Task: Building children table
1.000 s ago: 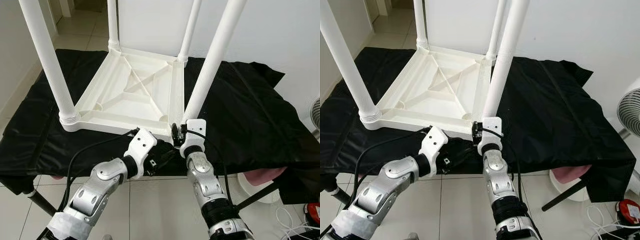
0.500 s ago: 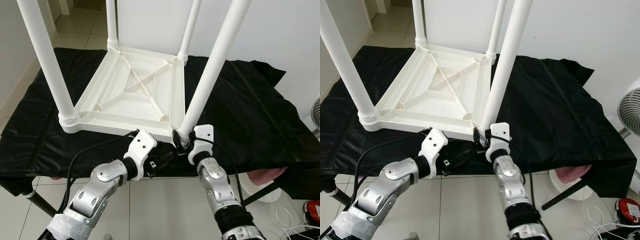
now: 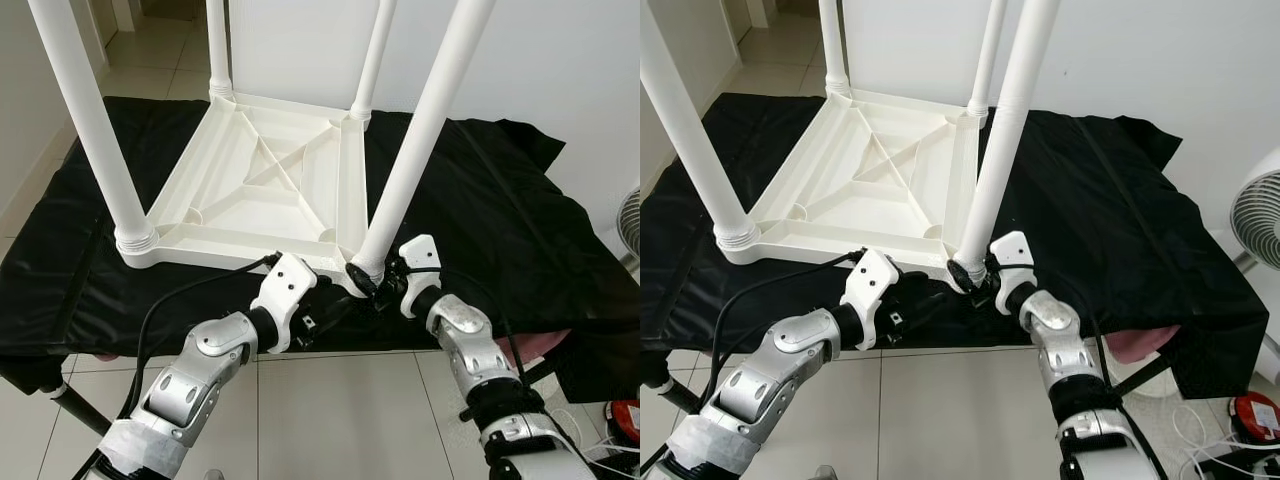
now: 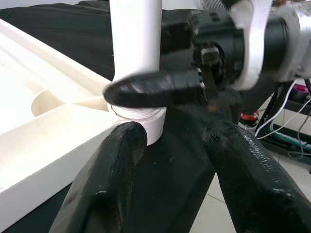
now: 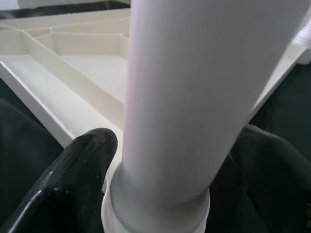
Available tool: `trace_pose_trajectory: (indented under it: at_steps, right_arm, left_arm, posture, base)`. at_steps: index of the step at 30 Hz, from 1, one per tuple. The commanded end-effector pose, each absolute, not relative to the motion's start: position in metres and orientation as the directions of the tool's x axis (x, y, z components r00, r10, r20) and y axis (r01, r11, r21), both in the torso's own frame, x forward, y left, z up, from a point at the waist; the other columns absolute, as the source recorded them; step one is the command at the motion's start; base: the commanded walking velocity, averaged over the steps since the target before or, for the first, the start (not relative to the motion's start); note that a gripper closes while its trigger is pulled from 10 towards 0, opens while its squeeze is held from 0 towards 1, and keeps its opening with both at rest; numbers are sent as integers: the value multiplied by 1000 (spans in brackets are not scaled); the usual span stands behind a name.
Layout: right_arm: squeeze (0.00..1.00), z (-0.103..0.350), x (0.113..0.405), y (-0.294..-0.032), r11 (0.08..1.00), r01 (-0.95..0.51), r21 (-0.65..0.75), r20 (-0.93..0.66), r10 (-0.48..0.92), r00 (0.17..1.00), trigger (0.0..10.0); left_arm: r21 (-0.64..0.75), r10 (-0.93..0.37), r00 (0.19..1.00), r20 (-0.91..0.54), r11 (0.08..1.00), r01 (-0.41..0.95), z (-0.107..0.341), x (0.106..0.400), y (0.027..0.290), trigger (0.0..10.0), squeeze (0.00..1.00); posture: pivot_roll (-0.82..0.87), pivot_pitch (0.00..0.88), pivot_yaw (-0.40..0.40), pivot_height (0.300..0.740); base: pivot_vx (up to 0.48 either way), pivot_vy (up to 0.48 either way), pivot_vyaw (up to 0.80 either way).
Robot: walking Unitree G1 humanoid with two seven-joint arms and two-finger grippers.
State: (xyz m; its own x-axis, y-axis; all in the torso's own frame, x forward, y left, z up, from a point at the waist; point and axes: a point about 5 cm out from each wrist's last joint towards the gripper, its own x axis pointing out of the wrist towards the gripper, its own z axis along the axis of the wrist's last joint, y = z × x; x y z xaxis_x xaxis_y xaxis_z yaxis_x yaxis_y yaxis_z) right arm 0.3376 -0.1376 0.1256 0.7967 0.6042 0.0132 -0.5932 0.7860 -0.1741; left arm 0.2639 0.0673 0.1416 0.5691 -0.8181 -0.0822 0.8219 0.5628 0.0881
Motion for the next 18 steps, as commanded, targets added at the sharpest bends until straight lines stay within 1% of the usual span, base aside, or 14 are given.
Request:
trace_pose_trajectory:
  at_steps: [1, 6, 7, 10, 11, 15, 18]
  right_arm:
    - [0, 123, 339, -141, 760, -627, -169, -18, 634, 773, 10000]
    - [0, 123, 341, -141, 735, -656, -174, -34, 661, 750, 10000]
    - [0, 121, 343, -140, 712, -679, -177, -55, 682, 729, 10000]
    - [0, 120, 344, -139, 695, -696, -179, -72, 696, 714, 10000]
    - [0, 119, 346, -138, 659, -737, -149, -83, 735, 673, 0]
    - [0, 120, 347, -138, 644, -755, -125, -74, 753, 654, 0]
    - [0, 122, 350, -139, 650, -747, -141, -79, 745, 663, 0]
  left_arm:
    - [77, -848, 522, -94, 517, 852, 140, 259, 65, 10000, 0]
    - [77, -848, 522, -94, 516, 853, 140, 258, 65, 10000, 0]
    - [78, -848, 522, -94, 517, 853, 140, 259, 65, 10000, 0]
    - [79, -847, 523, -94, 517, 852, 141, 260, 65, 10000, 0]
    - [81, -847, 523, -91, 517, 852, 143, 262, 64, 10000, 0]
    - [84, -847, 524, -89, 517, 852, 144, 262, 64, 10000, 0]
    - [88, -848, 522, -93, 515, 853, 143, 263, 66, 10000, 0]
  posture:
    - [23, 0, -82, 740]
    - [24, 0, -83, 740]
    - [33, 0, -87, 740]
    - [33, 0, -87, 740]
    - [39, 0, -87, 740]
    - [43, 0, -85, 740]
    - [40, 0, -80, 740]
  base:
    - [0, 0, 0]
    - [0, 0, 0]
    - [0, 0, 0]
    - [0, 0, 0]
    - [0, 0, 0]
    - [0, 0, 0]
    - [0, 0, 0]
